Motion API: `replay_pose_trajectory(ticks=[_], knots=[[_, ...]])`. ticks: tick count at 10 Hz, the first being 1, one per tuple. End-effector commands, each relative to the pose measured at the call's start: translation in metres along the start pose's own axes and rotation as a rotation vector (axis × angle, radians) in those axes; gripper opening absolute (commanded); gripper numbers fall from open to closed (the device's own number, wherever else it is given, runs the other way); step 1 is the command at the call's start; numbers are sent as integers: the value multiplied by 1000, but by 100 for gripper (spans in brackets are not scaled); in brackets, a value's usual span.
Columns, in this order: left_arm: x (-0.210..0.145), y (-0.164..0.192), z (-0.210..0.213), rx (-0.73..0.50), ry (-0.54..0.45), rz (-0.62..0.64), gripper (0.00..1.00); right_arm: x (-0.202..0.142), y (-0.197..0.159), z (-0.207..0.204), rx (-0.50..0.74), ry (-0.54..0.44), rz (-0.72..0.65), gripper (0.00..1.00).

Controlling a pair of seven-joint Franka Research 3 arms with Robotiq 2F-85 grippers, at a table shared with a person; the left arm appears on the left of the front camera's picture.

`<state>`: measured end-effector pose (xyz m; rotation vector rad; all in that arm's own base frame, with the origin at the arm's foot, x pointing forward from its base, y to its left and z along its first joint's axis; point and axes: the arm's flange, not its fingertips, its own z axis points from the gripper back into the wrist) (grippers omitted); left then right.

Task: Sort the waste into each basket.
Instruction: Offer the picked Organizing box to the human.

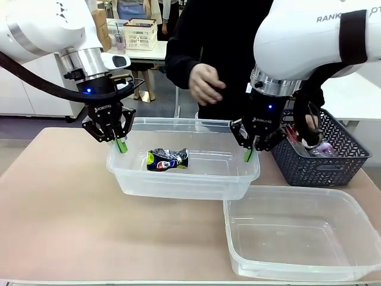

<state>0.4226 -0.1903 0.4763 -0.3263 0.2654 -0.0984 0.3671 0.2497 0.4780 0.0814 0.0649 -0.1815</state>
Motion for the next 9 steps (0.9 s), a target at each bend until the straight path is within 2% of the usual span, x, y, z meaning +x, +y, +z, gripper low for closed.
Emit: replay_pose_trajectory(ticks=[1, 9], knots=[[-3, -3, 5, -23, -10, 16, 6, 4, -3, -1, -1, 13, 1, 4], [-3, -3, 5, -23, -10, 16, 6, 4, -3, -1, -1, 13, 1, 4]])
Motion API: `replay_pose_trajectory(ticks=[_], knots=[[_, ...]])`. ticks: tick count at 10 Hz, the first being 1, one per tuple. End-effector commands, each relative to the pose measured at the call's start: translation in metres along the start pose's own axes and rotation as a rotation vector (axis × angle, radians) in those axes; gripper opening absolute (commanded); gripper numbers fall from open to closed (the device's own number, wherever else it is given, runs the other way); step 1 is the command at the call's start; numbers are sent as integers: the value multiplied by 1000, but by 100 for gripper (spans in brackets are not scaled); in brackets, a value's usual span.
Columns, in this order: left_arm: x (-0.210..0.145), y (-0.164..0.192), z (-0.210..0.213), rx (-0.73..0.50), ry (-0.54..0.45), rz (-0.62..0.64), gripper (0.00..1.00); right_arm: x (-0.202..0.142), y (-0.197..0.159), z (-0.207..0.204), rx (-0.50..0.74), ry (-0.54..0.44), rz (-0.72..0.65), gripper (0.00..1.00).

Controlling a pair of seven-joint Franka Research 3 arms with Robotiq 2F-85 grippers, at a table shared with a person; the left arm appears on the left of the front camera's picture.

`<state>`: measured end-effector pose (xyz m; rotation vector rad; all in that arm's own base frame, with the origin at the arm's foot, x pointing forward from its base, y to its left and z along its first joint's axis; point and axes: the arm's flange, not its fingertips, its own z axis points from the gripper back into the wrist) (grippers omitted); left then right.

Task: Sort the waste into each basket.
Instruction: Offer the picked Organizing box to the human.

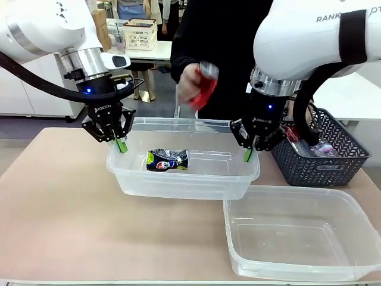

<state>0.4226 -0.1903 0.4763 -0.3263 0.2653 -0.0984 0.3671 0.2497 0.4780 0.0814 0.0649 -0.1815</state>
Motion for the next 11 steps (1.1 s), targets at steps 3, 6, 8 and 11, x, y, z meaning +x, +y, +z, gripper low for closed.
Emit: replay_pose_trajectory(ticks=[3, 6, 8, 11], knots=[[-3, -3, 5, -23, -10, 16, 6, 4, -3, -1, -1, 13, 1, 4], [-3, -3, 5, -23, -10, 16, 6, 4, -3, -1, -1, 13, 1, 4], [-3, -3, 5, -23, -10, 16, 6, 4, -3, -1, -1, 13, 1, 4], [-3, -3, 5, -23, -10, 16, 6, 4, -3, -1, -1, 13, 1, 4]])
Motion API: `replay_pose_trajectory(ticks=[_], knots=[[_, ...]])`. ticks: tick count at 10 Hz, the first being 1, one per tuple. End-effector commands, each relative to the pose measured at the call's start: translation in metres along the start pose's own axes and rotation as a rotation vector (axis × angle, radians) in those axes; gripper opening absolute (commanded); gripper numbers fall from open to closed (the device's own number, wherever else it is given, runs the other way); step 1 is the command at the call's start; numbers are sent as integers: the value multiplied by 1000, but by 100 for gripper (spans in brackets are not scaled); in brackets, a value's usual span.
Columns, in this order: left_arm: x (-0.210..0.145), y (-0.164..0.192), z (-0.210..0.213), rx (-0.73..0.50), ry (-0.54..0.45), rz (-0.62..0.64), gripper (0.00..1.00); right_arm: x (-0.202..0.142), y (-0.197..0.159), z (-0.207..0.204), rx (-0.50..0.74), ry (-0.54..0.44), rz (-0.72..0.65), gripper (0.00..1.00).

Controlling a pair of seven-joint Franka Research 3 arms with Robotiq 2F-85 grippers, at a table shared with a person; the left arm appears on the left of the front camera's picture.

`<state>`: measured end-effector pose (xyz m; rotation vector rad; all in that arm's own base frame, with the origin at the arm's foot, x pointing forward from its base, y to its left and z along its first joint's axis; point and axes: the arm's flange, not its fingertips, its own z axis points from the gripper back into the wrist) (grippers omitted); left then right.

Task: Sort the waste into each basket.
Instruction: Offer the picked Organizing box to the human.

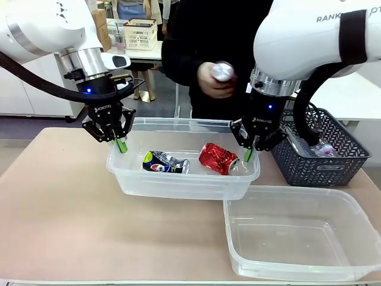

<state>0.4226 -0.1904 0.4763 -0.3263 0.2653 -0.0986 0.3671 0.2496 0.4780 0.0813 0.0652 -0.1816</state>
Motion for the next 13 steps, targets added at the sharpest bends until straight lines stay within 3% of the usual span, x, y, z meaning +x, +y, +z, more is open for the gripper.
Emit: replay_pose_trajectory(ticks=[1, 13], knots=[[-3, -3, 5, -23, -10, 17, 6, 4, -3, -1, -1, 13, 1, 4], [-3, -3, 5, -23, -10, 17, 6, 4, -3, -1, -1, 13, 1, 4]])
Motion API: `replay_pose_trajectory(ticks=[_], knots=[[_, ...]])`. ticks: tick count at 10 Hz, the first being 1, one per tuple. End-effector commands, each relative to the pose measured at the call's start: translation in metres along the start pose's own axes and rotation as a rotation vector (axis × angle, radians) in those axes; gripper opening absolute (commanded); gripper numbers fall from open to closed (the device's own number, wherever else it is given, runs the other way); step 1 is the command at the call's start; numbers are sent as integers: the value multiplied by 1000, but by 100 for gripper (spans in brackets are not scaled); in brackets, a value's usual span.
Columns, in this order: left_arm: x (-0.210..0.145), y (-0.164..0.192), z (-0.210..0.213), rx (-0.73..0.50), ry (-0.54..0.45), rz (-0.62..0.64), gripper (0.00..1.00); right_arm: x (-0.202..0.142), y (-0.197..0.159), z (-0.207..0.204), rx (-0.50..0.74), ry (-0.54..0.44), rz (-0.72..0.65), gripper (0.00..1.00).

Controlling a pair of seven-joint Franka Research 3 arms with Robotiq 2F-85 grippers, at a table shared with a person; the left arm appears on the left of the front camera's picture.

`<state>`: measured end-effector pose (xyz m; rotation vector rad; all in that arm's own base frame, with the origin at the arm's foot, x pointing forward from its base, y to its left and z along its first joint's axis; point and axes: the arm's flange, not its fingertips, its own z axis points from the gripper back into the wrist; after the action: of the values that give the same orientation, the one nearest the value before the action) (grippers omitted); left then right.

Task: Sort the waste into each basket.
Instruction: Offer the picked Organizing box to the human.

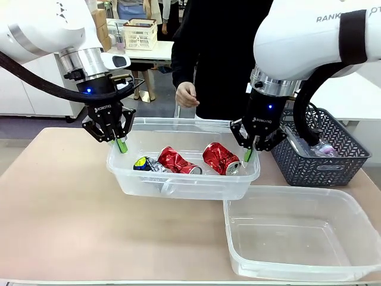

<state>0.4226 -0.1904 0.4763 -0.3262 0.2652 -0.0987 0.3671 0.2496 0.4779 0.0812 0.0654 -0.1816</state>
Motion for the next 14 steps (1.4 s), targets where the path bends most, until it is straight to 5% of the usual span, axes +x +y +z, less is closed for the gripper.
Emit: replay_pose_trajectory(ticks=[1, 7, 11, 14], knots=[[-3, -3, 5, -23, -10, 17, 6, 4, -3, -1, -1, 12, 1, 4], [0, 0, 0, 0, 0, 0, 6, 0, 0, 0, 0, 0, 0, 4], [101, -4, 45, -54, -8, -1, 6, 108, 42, 43, -100, 15, -35, 4], [136, -5, 53, -111, -118, 18, 6, 159, 58, 31, -128, 43, -50, 4]])
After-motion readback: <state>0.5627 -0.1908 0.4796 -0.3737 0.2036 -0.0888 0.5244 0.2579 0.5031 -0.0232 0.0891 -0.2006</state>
